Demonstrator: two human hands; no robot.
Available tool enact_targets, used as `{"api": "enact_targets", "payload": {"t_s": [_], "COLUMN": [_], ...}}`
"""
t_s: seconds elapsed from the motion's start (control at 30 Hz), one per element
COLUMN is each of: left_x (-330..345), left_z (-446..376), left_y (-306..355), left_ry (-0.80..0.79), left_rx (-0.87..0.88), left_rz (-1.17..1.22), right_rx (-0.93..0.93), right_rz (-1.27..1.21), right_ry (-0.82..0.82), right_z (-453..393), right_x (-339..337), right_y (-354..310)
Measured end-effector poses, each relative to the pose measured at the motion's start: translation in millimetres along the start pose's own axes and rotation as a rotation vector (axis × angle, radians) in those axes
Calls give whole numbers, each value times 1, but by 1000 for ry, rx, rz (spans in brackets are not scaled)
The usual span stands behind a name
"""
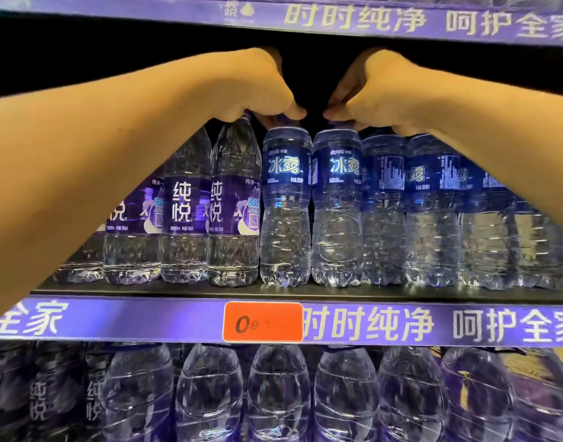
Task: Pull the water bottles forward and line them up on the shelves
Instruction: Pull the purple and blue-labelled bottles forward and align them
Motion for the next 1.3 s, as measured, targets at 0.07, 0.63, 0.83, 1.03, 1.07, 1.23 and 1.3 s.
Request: {"api": "enact_targets", "payload": {"t_s": [0.07,0.63,0.83,1.03,1.07,1.23,1.3], "left_x": [1,-27,-22,-24,-23,-21,-20], "left_z": [-1,16,22,23,23,24,24], "left_y": [-2,-32,-42,-44,-44,-46,-44], "left_ry": [20,-167,-280,-147,-140,-92,-107], "left_rx": [23,158,114,99,99,91,102], "left_rz": [12,-115,-109,-170,-174,-201,-214], "right_rx": [-47,-98,-109,-105,-105,-95,-97], "right_rz": [4,167,232,202,205,236,234], "right_ry": [23,-213,-256,-254,-254,-248,-248], "right_z": [-1,17,21,25,25,22,23], "right_x": [1,-4,-1,2,4,5,5], "right_y": [-1,-1,-1,-3,-3,-3,-2]}}
Point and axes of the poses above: each hand's wrist, its own z-axis away from the middle knuckle, its own x-axis out of the palm, y = z × x, the point moved 9 cm from there along -z, towards the middle knuckle, and after that the axes turned 3 degrees about y, right-handed, at the moved point
